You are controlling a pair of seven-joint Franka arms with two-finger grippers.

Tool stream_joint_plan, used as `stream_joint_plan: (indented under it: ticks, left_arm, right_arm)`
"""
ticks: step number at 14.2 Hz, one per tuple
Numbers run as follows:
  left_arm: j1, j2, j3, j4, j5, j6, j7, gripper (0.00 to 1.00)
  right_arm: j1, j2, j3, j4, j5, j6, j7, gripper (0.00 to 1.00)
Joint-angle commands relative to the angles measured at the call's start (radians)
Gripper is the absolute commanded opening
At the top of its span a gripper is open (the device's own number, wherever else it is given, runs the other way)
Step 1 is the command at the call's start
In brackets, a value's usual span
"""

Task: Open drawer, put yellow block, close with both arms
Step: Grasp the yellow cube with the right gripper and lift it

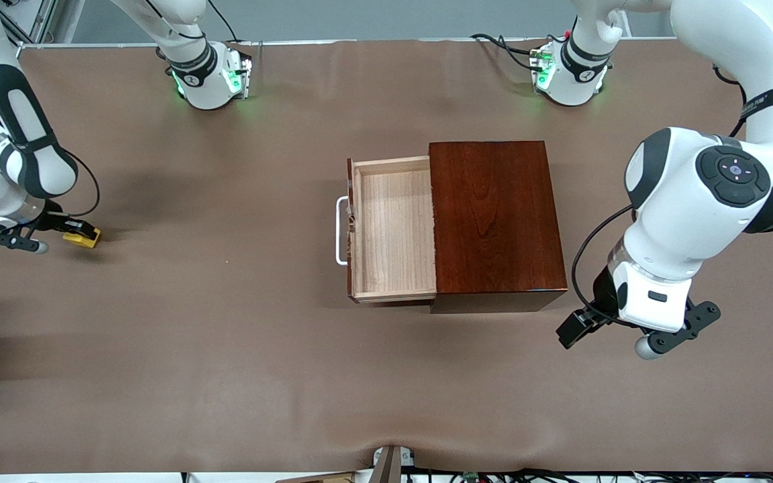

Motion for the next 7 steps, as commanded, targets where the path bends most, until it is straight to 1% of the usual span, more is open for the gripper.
stream_joint_plan:
  ticks: [1,3,5,6,7]
  left_arm:
    - [0.014,-0.023,-0.002,-0.019,-0.006,-0.010,0.039,1.00]
    - [0.013,-0.018,-0.002,-0.020,-0.005,-0.010,0.039,1.00]
    - [0.009,-0.018,-0.002,-0.020,-0.005,-0.010,0.036,1.00]
    - [0.008,-0.017,-0.002,-0.022,-0.005,-0.010,0.034,1.00]
    - [0.002,-0.015,-0.002,-0.026,-0.005,-0.012,0.033,1.00]
  right_arm:
    - [0.056,-0.179,0.005,0.041,0.019,-0.181,-0.002,0.00]
    - [0.129,-0.289,0.004,0.140,0.014,-0.424,0.004,0.00]
    - [0.218,-0.310,0.005,0.309,0.009,-0.650,0.007,0.00]
    - [0.272,-0.307,0.005,0.381,0.009,-0.733,0.031,0.00]
    - [0.334,-0.305,0.007,0.446,0.009,-0.805,0.107,0.00]
